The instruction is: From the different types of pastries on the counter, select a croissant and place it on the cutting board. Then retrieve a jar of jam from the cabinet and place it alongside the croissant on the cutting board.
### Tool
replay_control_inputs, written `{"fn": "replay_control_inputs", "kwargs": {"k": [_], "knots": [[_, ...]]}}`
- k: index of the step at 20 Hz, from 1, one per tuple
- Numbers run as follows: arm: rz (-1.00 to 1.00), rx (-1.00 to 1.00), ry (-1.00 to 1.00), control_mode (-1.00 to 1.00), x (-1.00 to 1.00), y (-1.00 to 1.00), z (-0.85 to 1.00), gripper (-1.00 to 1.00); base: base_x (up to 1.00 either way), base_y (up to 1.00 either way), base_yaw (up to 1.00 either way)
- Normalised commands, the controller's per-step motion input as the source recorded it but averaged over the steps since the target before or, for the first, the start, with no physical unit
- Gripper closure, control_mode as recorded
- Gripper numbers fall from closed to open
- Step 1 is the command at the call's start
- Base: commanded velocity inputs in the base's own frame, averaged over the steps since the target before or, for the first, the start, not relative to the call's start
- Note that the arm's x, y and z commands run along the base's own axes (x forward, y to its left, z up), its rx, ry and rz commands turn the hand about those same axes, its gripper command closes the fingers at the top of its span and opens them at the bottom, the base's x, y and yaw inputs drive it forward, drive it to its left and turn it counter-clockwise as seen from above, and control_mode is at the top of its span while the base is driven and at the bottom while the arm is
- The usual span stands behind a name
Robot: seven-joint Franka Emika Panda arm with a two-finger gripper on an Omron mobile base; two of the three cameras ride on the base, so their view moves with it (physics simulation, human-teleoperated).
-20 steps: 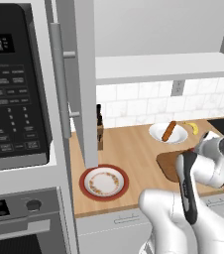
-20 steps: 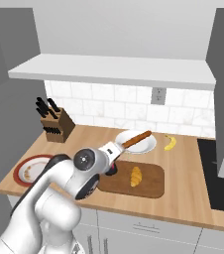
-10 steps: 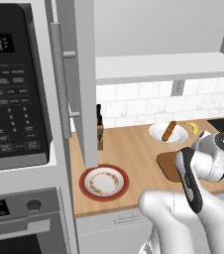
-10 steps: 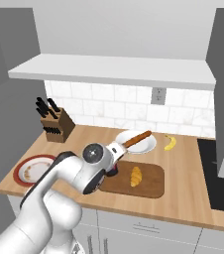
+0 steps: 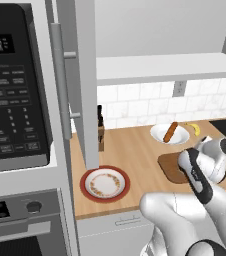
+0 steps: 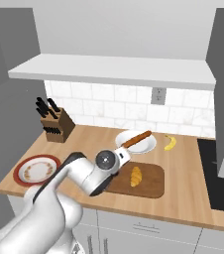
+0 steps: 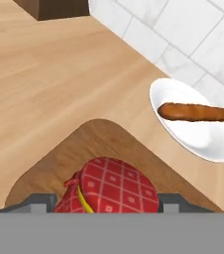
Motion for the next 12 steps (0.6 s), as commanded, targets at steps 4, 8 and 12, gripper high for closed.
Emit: {"fn": "replay_control_inputs", "kwargs": {"k": [4, 8, 12], "knots": [[0.0, 0.01, -0.03, -1.0, 0.58, 0.0, -0.25, 1.0, 0.0, 0.0, 0.0], [0.0, 0.0, 0.0, -1.0, 0.32, -0.02, -0.46, 1.0, 0.0, 0.0, 0.0], [0.0, 0.0, 0.06, -1.0, 0.02, -0.23, -0.51, 1.0, 0.0, 0.0, 0.0]]}}
